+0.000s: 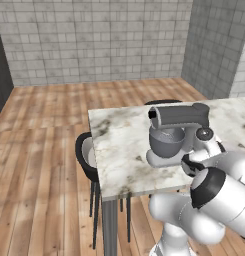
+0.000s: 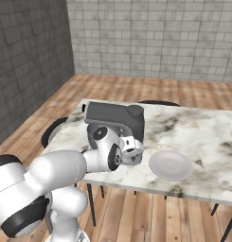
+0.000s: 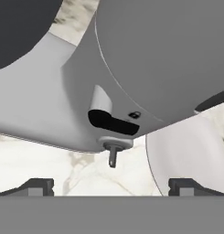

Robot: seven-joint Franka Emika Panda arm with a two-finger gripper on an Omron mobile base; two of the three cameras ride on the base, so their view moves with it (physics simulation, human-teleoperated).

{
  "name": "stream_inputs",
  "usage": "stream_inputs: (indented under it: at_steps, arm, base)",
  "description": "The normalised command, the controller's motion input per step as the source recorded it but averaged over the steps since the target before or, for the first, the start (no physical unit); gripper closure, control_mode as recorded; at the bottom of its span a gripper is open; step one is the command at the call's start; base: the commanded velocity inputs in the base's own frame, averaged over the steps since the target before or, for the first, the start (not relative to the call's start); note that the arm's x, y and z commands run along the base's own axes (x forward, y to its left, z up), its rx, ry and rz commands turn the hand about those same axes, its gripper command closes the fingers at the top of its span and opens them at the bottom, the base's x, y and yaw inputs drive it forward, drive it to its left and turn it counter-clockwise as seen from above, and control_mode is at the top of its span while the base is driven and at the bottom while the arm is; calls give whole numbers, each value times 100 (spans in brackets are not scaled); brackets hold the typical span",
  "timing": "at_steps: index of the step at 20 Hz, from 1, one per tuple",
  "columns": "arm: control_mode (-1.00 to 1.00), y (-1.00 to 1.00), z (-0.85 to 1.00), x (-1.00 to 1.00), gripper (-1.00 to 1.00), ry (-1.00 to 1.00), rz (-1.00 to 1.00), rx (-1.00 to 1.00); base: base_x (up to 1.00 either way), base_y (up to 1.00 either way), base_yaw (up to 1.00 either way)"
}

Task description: Add butter and sugar cubes to the stand mixer bowl and then turn on the stand mixer to begin making frosting.

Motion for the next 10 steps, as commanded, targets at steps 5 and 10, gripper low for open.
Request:
stream_inputs:
  at_steps: [5, 10]
  arm:
    - [-100, 0, -25, 0, -100, 0, 0, -4]
    - [-100, 0, -15, 5, -100, 0, 0, 0]
  base:
    - [0, 0, 0]
    - [0, 0, 0]
